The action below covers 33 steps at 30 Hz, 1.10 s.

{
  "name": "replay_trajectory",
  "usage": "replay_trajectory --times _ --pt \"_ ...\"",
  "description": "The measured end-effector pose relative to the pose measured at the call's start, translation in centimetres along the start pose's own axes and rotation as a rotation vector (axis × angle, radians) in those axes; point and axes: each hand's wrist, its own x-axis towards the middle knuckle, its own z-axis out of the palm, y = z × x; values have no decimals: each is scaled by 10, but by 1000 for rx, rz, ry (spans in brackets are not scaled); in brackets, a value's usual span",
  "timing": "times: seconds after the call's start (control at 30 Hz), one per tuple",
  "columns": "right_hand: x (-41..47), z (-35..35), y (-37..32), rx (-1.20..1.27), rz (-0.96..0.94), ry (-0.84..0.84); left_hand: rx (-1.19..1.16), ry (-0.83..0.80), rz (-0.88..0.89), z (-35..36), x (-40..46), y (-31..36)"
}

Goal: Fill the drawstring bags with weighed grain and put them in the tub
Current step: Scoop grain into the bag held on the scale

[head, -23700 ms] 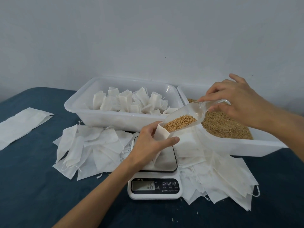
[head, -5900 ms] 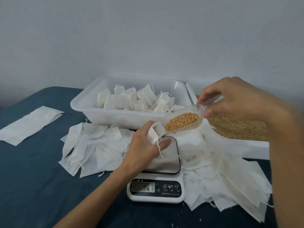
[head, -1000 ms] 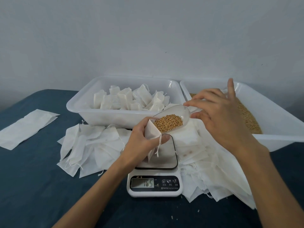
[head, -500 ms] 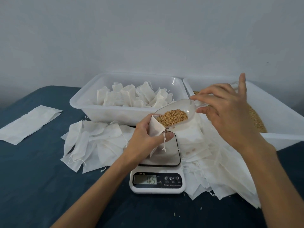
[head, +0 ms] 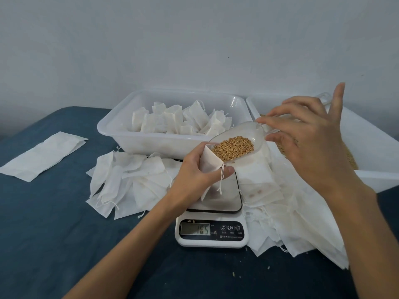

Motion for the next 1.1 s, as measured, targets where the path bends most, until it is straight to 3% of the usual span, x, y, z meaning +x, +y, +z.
replay_trajectory --times 1.1 --pt "-1 2 -2 -22 5 4 -26 -2 10 -1 2 0"
